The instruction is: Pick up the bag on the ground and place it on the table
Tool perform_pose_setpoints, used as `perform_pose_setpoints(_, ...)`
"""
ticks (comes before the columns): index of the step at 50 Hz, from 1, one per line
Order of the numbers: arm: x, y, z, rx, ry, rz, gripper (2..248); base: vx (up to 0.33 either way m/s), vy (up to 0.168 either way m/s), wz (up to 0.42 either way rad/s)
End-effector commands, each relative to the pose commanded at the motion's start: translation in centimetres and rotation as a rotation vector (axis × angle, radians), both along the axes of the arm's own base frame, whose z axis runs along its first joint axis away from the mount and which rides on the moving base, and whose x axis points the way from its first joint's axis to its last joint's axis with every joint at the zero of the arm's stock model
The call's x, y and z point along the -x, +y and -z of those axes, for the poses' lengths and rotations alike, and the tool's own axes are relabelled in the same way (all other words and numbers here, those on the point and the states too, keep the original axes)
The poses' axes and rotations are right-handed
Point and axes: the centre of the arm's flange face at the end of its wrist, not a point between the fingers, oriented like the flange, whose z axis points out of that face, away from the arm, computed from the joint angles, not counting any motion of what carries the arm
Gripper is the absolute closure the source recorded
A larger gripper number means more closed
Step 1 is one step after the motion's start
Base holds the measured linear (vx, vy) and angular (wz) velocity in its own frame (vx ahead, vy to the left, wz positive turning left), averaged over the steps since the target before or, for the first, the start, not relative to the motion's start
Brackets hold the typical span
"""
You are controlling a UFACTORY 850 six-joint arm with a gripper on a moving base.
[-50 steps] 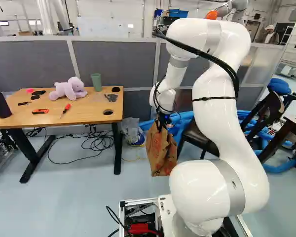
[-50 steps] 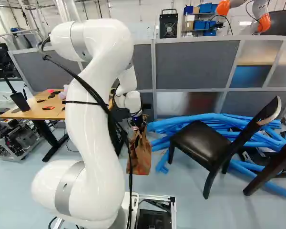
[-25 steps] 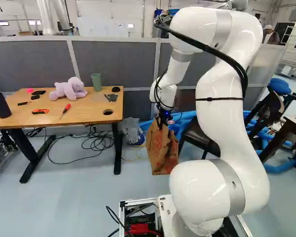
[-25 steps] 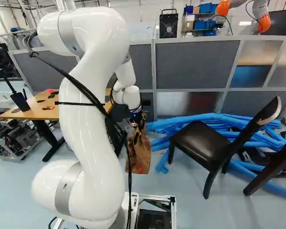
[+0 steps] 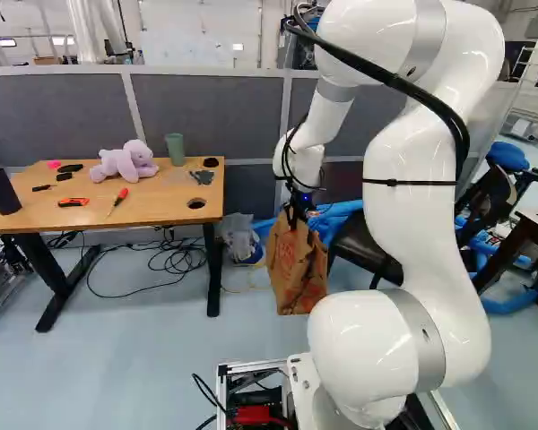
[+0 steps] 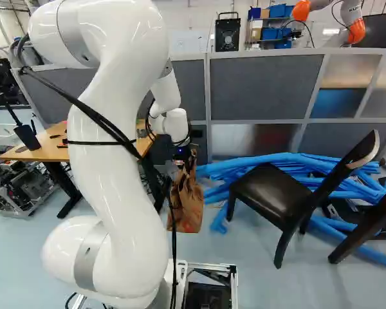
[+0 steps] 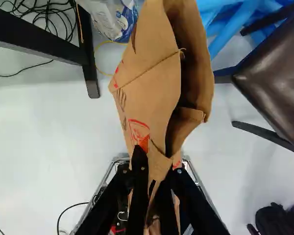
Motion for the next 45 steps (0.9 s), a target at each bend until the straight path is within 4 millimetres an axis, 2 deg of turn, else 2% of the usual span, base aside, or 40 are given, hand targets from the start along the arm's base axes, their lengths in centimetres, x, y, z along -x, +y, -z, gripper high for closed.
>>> perform_pose_setpoints(45, 0.5, 0.1, -6.6, 0.003, -0.071, -0.002, 225, 0.0, 0.0, 0.0)
